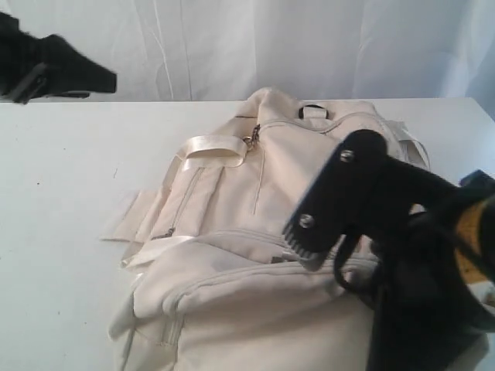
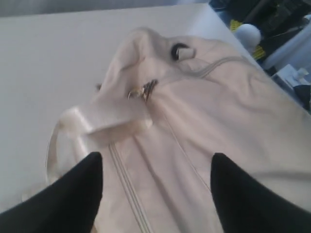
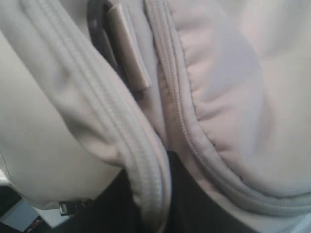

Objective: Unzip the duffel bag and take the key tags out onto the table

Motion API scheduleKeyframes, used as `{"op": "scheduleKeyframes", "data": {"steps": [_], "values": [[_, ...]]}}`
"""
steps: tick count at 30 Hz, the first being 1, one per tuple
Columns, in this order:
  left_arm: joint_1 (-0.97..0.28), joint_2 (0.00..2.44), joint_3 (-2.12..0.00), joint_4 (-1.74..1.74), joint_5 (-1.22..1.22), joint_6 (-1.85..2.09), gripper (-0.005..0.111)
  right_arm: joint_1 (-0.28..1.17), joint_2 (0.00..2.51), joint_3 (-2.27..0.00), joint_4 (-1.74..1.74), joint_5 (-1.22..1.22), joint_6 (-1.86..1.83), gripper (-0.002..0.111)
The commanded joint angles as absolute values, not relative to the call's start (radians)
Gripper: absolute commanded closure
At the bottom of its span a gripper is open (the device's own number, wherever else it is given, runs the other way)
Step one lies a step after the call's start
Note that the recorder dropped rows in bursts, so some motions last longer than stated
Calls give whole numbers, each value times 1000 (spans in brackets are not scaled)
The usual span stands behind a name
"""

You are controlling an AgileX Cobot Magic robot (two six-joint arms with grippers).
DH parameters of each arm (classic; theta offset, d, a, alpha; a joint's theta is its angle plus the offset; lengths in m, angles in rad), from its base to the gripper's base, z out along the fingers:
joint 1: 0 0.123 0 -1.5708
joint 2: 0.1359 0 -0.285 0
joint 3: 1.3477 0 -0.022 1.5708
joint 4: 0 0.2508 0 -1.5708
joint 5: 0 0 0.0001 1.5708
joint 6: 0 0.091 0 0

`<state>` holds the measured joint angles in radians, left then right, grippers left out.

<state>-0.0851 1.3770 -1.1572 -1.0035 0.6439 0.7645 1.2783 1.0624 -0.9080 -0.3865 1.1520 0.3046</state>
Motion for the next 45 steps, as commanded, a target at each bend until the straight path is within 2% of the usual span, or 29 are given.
{"op": "scheduleKeyframes", "data": {"steps": [1, 16, 21, 25, 30, 32, 33, 37, 40, 45], "values": [[-122, 1581, -1333, -1129, 724, 975, 35, 1277, 973, -890, -382, 1156, 343, 108], [-257, 2300, -2119, -1061, 868, 1085, 35, 1277, 959, -883, -350, 1156, 343, 108], [-291, 2450, -2271, -1140, 862, 1155, 37, 1277, 959, -883, -327, 1158, 345, 108], [-285, 2475, -2271, -1154, 876, 1151, 57, 1277, 961, -883, -317, 1167, 345, 108], [-294, 2503, -2264, -888, 943, 981, 61, 1277, 961, -883, -307, 1187, 342, 108], [-289, 2501, -2264, -871, 965, 979, 86, 1277, 961, -883, -307, 1187, 342, 108], [-287, 2495, -2264, -864, 976, 977, 106, 1277, 961, -883, -307, 1187, 342, 108], [-236, 2438, -2264, -812, 983, 837, 107, 1277, 972, -883, -346, 1182, 355, 108], [-163, 2378, -2264, -755, 1028, 734, 107, 1271, 1009, -888, -531, 1182, 467, 108], [-39, 2264, -2221, -773, 1175, 633, 107, 1131, 1139, -965, -682, 1067, 493, 108]]}}
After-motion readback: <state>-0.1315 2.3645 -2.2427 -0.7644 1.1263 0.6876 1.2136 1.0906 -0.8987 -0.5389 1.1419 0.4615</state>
